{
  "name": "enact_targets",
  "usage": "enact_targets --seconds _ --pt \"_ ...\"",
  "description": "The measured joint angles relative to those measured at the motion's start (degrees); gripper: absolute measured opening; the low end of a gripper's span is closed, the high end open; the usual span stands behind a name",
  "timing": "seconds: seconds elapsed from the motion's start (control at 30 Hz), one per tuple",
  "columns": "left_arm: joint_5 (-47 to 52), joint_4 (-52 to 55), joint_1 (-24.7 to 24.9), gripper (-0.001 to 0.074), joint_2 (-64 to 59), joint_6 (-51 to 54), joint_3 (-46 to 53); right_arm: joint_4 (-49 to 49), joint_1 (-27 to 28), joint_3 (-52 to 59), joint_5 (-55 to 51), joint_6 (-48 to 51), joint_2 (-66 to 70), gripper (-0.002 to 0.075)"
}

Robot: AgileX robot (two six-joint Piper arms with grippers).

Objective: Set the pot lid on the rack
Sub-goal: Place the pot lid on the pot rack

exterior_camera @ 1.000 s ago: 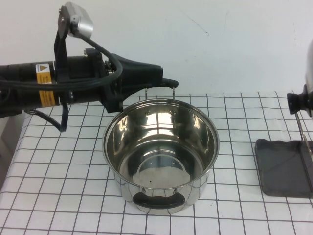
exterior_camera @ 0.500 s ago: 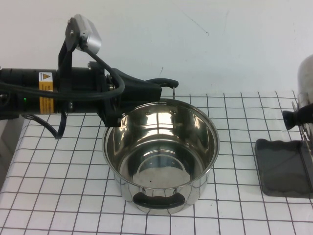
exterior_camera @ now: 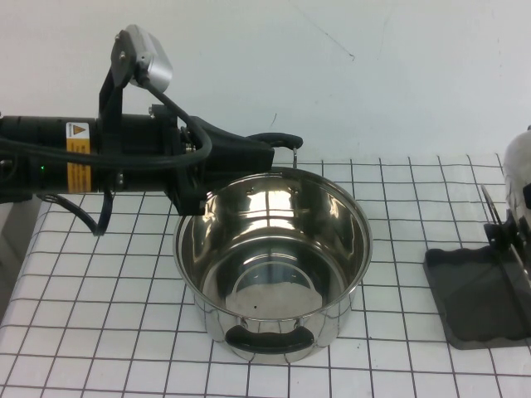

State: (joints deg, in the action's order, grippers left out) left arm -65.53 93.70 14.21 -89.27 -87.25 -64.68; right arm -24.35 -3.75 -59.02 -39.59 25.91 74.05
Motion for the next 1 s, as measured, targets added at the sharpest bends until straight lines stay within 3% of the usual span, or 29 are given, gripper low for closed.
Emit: enact_targets --seconds 0.43,1.0 --pt "1.0 3.5 0.0 -0.0002 0.0 -2.5 0.0 4.2 0.0 0.0 -1.8 -1.3 -2.9 0.0195" --pt "15.6 7.6 0.0 -0.0002 4.5 -8.1 3.2 20.1 0.0 0.0 -8.3 -12.6 -20.8 0.0192"
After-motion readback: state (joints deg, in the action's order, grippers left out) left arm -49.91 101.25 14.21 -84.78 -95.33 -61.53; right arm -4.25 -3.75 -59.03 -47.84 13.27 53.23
